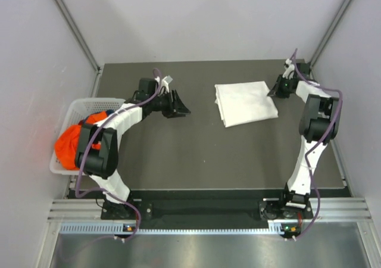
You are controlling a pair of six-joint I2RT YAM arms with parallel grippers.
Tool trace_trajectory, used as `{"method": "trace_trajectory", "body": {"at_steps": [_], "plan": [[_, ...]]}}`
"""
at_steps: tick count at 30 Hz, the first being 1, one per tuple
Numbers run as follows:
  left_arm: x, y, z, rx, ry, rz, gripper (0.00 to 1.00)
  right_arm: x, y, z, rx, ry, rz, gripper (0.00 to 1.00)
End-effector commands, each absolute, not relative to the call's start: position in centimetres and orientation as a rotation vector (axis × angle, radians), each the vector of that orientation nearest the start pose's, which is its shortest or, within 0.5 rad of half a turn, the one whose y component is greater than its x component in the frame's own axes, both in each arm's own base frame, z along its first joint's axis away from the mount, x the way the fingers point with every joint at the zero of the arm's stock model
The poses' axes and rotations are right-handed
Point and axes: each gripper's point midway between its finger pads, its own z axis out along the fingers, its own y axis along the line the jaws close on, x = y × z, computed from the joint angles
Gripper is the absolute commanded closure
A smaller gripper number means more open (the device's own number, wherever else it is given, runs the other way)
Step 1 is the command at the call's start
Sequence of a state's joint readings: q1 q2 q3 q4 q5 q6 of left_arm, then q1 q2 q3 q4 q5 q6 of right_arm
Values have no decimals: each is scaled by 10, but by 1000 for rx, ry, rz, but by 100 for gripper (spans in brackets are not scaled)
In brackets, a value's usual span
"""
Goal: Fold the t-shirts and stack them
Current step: Neatly place the folded tshirt to the corner
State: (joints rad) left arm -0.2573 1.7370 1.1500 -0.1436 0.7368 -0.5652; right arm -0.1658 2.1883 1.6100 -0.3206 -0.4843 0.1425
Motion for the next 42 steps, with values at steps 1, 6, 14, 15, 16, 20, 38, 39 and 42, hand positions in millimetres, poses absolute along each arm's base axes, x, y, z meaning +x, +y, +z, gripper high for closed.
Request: {"method": "trace_trajectory", "body": {"at_steps": [1,6,14,15,16,20,38,39,42], "plan": [[353,-242,169,122,2323,-1310,51,561,-57,63,167,2348,361,100],[335,-243,176,186,2309,-1330,51,594,-102,69,224,2296,231,100],[327,-245,186,254,2276,-1320,51,643,-175,101,388,2115,95,100],[327,-245,187,255,2273,-1320,51,647,-181,107,421,2085,98,100],[327,-245,187,256,2272,-1320,51,647,-191,106,455,2068,95,100],[330,-247,191,262,2260,-1323,51,652,-210,101,536,2012,96,100],[322,-243,208,284,2226,-1294,51,655,-238,129,541,1915,15,44],[322,-243,209,286,2223,-1289,51,653,-237,135,543,1914,6,43],[319,-241,213,291,2215,-1281,51,640,-236,155,566,1901,-15,45]]}}
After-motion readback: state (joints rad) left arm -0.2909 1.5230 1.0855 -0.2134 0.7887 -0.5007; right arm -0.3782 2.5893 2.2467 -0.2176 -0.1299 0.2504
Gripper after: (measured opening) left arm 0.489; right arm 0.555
